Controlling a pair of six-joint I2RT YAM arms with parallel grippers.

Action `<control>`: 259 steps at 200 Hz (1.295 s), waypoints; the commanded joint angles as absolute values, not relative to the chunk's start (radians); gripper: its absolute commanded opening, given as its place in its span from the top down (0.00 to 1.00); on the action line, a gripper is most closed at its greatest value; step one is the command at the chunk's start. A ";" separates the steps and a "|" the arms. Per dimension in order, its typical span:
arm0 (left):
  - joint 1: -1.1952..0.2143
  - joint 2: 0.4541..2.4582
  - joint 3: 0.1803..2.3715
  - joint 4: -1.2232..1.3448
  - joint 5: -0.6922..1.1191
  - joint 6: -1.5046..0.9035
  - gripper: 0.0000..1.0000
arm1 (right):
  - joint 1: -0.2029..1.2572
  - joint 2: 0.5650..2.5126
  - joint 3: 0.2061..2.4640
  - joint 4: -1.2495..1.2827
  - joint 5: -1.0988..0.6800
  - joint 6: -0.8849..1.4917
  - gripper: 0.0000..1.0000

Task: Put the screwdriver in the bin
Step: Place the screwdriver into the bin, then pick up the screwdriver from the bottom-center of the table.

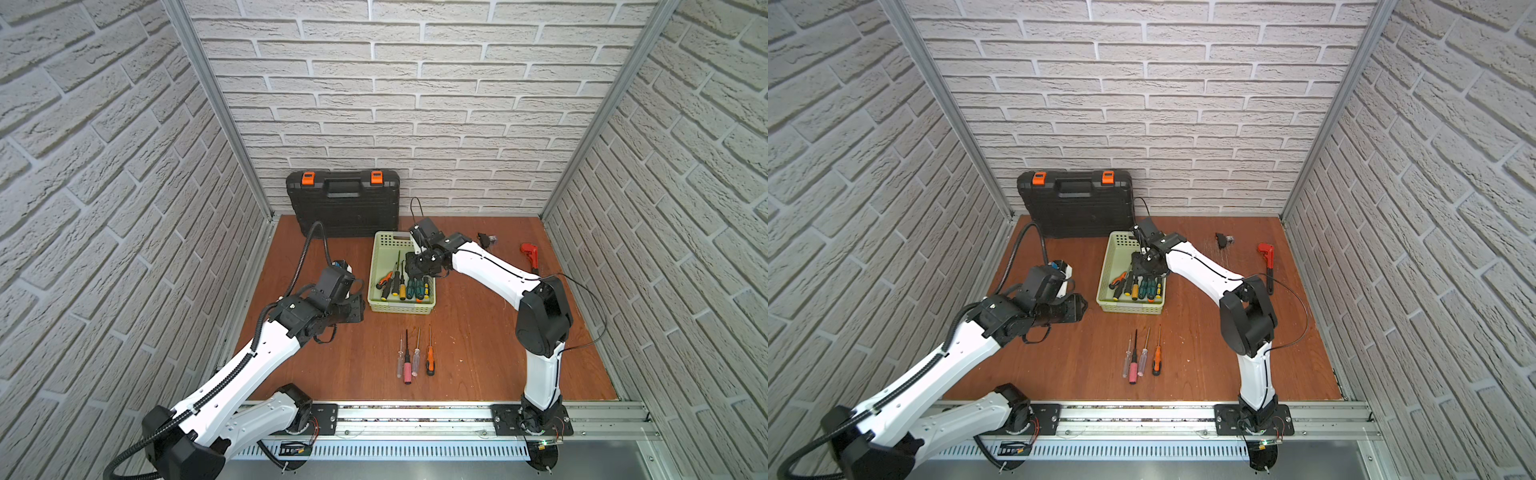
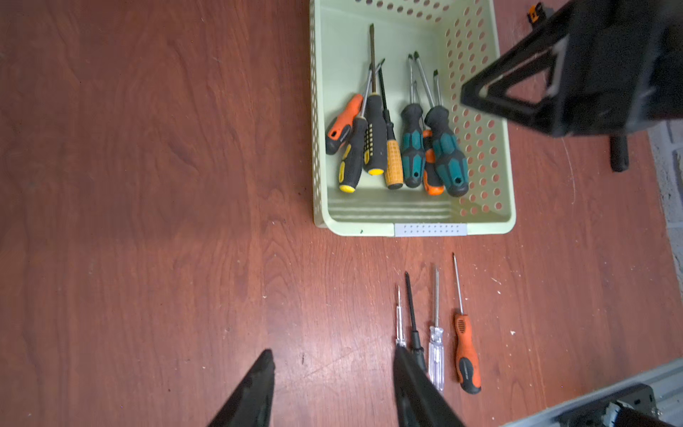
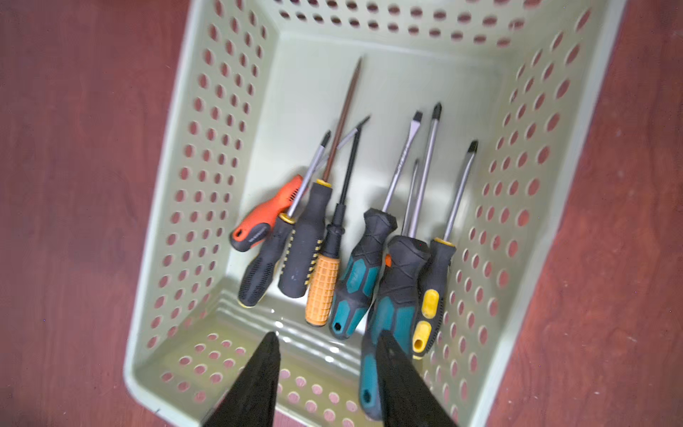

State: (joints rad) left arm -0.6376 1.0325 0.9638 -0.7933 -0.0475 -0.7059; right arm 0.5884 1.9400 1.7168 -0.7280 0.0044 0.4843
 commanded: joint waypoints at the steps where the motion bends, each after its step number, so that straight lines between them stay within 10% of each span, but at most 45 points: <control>1: -0.704 1.069 0.982 -0.831 0.007 -0.745 0.49 | 0.630 1.862 1.720 -0.690 0.033 0.428 0.55; 99: -1.068 1.286 0.873 -0.702 0.000 -0.966 0.60 | 0.696 1.475 1.237 -0.489 0.004 0.528 0.58; 259: -1.085 1.579 0.932 -0.618 -0.033 -0.969 0.61 | 0.696 1.394 1.155 -0.537 0.042 0.528 0.59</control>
